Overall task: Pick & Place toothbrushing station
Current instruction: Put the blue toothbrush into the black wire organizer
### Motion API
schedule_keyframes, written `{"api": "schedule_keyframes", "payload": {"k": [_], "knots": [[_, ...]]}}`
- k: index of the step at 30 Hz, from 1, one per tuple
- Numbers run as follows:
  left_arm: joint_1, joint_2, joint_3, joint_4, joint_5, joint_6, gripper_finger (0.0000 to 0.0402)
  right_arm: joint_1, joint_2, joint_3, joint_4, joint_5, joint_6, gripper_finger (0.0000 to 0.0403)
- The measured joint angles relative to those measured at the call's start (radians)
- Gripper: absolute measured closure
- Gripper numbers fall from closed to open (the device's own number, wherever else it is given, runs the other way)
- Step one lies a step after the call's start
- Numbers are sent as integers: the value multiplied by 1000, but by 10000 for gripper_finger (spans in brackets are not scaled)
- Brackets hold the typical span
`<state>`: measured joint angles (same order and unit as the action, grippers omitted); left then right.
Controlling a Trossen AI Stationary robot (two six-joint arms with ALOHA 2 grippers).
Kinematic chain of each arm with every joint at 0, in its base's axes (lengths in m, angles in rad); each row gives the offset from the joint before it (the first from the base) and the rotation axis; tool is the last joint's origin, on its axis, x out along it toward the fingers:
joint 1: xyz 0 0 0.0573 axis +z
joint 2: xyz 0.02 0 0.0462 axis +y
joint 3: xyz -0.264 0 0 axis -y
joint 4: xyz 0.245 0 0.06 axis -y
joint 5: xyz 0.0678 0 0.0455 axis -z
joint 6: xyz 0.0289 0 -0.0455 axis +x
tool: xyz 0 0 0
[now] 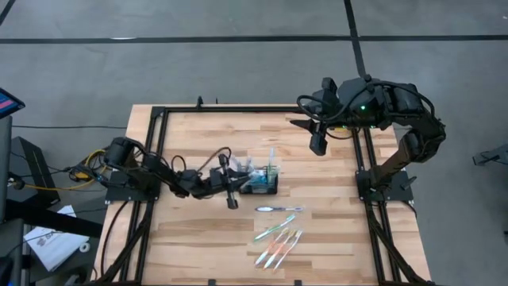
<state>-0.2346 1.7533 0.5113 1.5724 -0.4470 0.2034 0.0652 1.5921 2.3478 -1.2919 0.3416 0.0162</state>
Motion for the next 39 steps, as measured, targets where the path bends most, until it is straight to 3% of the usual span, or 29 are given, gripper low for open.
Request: {"api": "schedule_keyframes", "payload": {"k": [4, 9, 19, 32, 39], "knots": [[14, -68, 0, 0, 60, 8, 391, 0, 0, 0, -1, 0, 0, 280], [19, -76, -1, -8, 65, 2, 391, 0, 0, 0, -1, 0, -1, 280], [16, 53, -2, -1, 27, -50, 392, 0, 0, 0, -12, 0, -16, 281], [4, 57, -2, -2, 17, -28, 391, 0, 0, 0, -17, -4, -16, 282], [13, 57, -3, -2, 9, -117, 337, 0, 0, 0, -17, -30, -17, 281]]}}
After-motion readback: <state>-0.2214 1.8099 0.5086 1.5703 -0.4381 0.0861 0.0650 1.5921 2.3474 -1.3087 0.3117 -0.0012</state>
